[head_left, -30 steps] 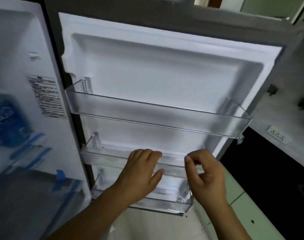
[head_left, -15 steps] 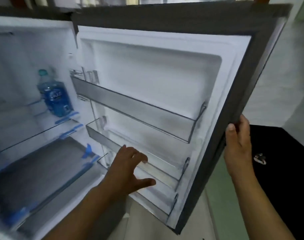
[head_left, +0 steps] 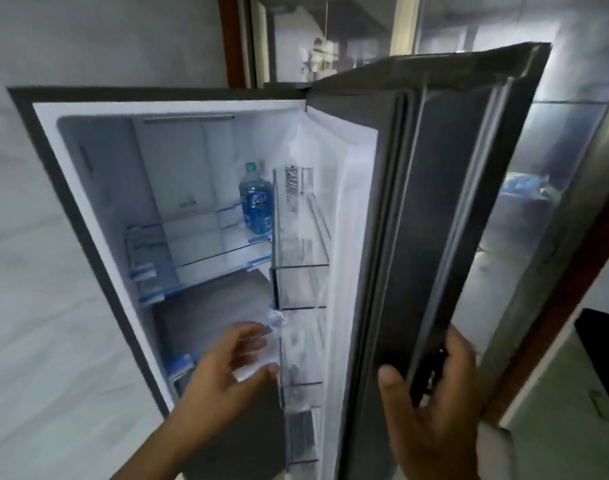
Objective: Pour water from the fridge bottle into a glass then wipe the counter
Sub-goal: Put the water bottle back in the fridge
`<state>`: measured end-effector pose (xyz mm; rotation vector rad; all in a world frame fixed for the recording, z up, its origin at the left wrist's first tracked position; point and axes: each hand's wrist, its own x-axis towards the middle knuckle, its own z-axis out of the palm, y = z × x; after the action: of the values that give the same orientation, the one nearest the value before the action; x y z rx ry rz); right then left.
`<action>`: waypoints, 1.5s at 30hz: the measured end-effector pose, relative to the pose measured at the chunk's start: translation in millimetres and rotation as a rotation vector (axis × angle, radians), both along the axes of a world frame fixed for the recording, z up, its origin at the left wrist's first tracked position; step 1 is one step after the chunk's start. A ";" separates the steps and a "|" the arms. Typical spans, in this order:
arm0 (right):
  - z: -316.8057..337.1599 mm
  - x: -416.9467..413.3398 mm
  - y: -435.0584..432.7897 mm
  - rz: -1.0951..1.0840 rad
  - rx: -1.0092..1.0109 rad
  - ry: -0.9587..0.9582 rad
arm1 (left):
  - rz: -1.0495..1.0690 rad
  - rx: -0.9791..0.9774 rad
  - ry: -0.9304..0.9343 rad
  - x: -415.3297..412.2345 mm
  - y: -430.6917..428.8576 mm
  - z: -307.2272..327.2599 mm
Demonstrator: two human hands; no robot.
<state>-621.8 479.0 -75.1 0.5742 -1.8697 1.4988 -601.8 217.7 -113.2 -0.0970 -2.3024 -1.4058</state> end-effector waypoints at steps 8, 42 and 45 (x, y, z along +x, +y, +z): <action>5.7 12.6 -141.4 0.092 0.178 0.187 | 0.290 -0.187 0.568 59.1 -54.5 113.4; 2.3 -89.8 -397.6 -0.026 0.887 0.173 | 0.399 -0.465 0.215 -28.0 -292.3 139.4; 11.0 -81.2 -394.8 0.004 0.917 0.095 | 0.388 -0.454 0.208 -21.5 -290.0 145.8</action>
<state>-703.0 84.2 -64.1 1.0209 -2.4154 0.5162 -623.4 -72.3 32.5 0.0628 -2.2664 -0.6415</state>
